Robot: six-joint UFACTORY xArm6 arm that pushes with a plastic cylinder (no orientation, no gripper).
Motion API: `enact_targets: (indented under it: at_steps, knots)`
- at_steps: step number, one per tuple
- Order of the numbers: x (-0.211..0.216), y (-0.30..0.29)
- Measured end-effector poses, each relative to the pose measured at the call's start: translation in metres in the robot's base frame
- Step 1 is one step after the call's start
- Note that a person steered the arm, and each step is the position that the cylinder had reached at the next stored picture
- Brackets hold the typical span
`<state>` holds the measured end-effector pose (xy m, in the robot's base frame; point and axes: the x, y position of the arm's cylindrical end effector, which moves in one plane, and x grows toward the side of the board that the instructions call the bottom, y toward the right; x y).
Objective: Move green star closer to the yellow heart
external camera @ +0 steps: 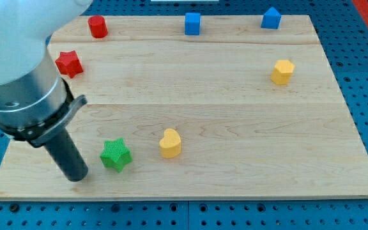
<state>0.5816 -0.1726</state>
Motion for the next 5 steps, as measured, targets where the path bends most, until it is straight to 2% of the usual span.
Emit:
enact_targets:
  at_steps: [5]
  knots:
    - [-0.001,-0.031]
